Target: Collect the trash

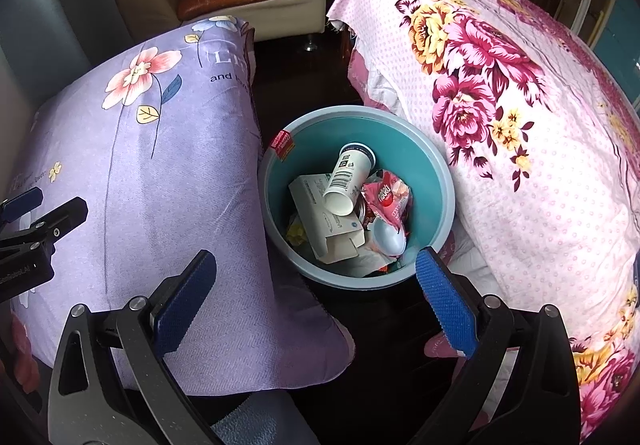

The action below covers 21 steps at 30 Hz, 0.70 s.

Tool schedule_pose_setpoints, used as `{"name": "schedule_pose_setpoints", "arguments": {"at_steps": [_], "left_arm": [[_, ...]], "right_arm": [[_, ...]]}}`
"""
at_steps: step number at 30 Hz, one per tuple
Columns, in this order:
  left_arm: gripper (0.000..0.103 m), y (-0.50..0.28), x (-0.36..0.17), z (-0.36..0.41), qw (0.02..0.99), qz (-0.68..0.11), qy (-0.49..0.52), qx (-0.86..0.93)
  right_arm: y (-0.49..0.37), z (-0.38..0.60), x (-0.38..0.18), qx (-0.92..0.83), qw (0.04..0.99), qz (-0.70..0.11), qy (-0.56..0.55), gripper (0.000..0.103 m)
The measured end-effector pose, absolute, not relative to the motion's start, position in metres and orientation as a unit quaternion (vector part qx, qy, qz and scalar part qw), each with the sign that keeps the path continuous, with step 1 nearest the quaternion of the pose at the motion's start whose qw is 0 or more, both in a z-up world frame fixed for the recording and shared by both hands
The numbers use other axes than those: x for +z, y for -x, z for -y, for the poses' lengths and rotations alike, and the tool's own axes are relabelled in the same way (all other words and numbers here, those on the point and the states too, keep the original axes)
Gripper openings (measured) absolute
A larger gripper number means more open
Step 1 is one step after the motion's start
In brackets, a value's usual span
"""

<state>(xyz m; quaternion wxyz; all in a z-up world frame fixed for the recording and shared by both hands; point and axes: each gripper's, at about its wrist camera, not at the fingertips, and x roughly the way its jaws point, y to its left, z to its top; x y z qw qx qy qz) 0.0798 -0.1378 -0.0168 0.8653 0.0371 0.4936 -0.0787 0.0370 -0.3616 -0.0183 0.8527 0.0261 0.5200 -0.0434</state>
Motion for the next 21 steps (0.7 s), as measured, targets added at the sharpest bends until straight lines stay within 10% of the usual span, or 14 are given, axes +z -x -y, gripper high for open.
{"name": "schedule_pose_setpoints", "arguments": {"at_steps": [21], "left_arm": [[0.099, -0.088, -0.032, 0.132, 0.862, -0.502, -0.034, -0.068]], "right_arm": [[-0.047, 0.358, -0.034, -0.047, 0.843, -0.535, -0.024, 0.096]]}}
